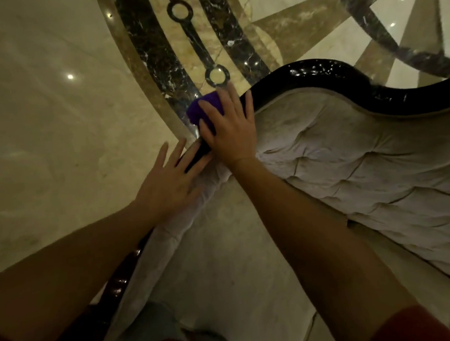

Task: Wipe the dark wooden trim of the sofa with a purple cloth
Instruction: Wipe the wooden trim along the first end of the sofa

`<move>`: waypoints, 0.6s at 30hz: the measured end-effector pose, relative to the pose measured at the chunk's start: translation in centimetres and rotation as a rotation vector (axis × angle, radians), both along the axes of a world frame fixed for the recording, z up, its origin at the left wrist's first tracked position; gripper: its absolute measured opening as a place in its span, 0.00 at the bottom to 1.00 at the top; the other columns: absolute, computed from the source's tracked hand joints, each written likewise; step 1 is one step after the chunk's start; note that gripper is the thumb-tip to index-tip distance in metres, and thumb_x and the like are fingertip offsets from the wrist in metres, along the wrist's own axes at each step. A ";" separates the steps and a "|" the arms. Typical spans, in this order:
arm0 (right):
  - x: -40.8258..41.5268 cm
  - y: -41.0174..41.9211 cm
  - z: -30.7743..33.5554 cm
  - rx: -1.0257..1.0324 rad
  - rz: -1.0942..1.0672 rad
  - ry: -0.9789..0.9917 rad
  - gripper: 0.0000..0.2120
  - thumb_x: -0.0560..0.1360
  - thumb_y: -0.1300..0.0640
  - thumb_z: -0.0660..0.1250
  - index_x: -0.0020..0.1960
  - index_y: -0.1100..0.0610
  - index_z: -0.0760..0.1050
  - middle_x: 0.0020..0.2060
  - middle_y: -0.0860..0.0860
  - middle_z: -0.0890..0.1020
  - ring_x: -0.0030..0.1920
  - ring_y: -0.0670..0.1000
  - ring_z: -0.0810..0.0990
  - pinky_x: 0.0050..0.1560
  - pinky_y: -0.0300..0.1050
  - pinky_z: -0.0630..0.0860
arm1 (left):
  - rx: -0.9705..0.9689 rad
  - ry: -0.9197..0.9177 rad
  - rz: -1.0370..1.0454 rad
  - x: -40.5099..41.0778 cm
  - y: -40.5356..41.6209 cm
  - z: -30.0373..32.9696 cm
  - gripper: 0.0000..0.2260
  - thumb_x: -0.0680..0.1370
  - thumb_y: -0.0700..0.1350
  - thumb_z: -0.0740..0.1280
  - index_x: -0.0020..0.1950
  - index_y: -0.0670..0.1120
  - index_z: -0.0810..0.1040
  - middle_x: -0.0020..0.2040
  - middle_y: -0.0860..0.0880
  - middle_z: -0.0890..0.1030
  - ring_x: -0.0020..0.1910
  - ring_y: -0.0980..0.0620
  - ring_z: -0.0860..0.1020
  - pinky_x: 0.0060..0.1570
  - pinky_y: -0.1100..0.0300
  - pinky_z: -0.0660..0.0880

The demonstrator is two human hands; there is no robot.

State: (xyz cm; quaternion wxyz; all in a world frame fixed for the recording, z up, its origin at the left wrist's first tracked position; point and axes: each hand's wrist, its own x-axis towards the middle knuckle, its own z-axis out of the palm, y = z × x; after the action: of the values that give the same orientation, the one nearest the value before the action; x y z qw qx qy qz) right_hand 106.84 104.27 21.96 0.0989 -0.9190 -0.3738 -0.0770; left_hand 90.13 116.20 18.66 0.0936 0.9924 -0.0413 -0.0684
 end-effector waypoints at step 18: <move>12.4 -6.9 7.1 0.242 -0.475 -0.061 0.21 0.80 0.48 0.63 0.70 0.54 0.78 0.71 0.59 0.75 0.70 0.60 0.74 0.70 0.58 0.72 | -0.010 -0.100 0.012 3.8 -1.5 -0.7 0.34 0.84 0.63 0.50 0.86 0.47 0.50 0.85 0.39 0.50 0.84 0.38 0.50 0.79 0.33 0.55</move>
State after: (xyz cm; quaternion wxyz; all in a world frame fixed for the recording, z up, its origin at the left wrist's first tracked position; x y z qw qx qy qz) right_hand 119.29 97.35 29.02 0.1759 -0.9596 -0.1386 -0.1701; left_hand 93.96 114.67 17.93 0.0967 0.9943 -0.0401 -0.0181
